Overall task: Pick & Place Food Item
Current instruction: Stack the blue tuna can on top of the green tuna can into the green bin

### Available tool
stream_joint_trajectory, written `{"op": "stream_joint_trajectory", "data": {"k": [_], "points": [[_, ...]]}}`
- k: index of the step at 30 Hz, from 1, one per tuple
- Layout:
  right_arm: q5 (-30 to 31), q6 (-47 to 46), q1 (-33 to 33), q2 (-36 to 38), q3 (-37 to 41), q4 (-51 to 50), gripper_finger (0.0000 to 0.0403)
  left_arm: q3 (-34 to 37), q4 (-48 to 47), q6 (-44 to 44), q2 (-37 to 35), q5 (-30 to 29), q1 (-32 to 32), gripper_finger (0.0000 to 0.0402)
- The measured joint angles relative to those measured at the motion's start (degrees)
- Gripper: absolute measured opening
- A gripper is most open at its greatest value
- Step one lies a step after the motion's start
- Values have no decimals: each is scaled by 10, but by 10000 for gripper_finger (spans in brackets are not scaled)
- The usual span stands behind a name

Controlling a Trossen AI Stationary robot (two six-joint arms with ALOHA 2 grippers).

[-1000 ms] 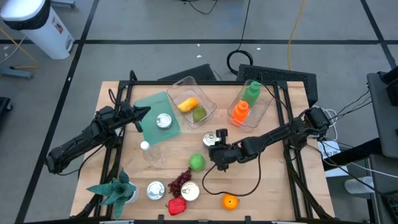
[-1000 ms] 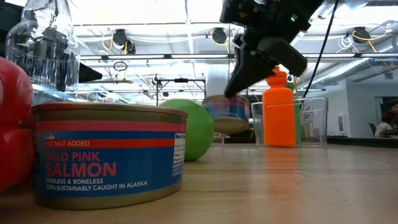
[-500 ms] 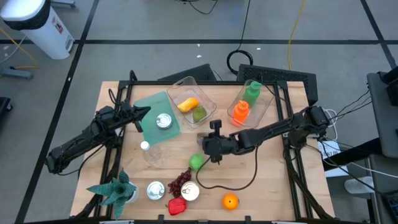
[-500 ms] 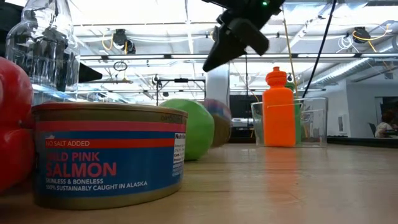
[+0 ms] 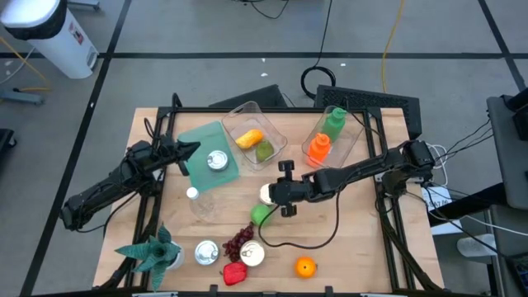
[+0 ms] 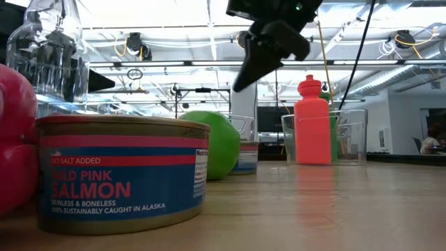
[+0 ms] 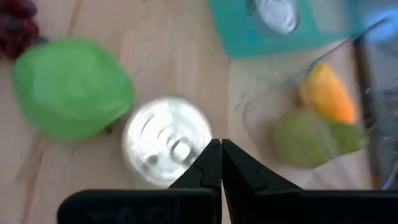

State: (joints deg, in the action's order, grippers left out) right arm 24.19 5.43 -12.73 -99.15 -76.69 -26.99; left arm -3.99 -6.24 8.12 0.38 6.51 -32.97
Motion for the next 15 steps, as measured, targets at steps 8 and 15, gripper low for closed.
{"op": "stream_joint_trajectory", "data": {"k": [8, 15], "points": [[-4, -50, -1, 3, 4, -56, 0, -95, -3, 66, 51, 1, 0, 5], [-4, -77, -4, 3, 38, -42, 0, -257, -15, 66, 235, 31, 15, 3]]}}
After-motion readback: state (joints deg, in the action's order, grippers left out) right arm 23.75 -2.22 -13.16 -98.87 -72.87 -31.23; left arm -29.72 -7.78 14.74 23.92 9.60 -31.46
